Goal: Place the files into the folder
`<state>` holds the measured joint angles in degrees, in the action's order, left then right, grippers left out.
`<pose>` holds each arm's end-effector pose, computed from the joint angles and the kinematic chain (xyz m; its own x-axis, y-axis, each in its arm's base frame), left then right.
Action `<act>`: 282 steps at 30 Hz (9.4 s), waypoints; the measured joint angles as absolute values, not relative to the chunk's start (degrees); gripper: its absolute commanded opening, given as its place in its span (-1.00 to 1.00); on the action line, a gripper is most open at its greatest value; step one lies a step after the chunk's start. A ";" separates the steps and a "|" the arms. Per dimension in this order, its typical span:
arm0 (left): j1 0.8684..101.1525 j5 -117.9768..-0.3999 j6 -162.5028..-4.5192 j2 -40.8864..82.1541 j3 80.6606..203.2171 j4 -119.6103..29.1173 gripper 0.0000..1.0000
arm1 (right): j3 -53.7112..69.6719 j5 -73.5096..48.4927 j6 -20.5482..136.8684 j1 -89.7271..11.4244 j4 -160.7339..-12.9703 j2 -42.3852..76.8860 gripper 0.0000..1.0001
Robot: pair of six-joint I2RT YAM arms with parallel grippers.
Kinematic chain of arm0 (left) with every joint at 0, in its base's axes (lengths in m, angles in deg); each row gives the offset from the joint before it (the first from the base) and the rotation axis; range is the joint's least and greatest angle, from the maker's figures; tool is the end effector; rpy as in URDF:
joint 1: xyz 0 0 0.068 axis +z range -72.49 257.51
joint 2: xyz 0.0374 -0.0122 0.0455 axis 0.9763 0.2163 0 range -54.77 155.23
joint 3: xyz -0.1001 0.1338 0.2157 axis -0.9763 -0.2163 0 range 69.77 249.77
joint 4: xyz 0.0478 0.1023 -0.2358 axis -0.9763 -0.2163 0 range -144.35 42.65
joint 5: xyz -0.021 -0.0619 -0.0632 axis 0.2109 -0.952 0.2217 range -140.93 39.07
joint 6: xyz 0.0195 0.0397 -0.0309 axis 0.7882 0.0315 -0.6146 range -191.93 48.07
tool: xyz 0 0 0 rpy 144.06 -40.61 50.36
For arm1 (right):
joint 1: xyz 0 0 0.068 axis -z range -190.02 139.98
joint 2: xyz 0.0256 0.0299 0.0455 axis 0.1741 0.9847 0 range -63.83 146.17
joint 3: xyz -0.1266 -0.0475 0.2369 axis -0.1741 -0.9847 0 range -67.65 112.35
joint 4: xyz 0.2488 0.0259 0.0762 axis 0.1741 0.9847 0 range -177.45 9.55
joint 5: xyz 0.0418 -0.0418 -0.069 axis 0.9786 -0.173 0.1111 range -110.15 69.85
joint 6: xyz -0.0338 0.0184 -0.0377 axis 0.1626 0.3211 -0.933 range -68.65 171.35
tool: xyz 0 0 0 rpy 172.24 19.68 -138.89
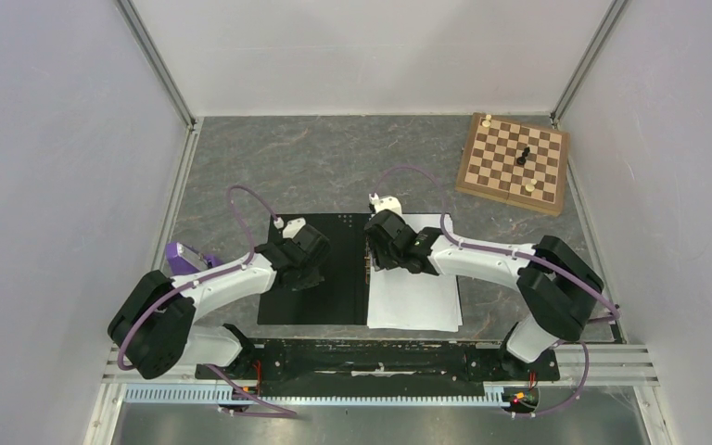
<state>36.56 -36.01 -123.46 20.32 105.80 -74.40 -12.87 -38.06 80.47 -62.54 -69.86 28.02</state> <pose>0.1752 -0.1399 0.1616 -0.8638 -0.2521 -0.4363 -0.1957 0.9657 -0.1705 0.2050 0.2493 0.1896 -0.7484 -0.2149 -0.6275 -0.3234 0.9442 0.0624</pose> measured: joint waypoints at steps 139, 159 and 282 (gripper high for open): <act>42.16 -60.14 -121.82 60.01 142.87 -61.39 -0.95 | -8.48 -43.55 62.15 -67.74 -66.91 28.07 -0.71; 42.79 -60.27 -121.82 60.05 142.87 -61.81 -0.95 | -14.55 -44.20 63.97 -69.53 -70.10 26.49 -0.86; 62.07 -41.52 -115.57 11.01 117.47 -80.47 0.26 | -5.07 -48.57 73.48 -69.44 -68.12 41.20 -0.74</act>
<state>62.07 -41.52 -115.57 11.01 117.47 -80.47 -5.07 -48.57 73.48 -69.44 -68.12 41.20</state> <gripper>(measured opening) 0.616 0.233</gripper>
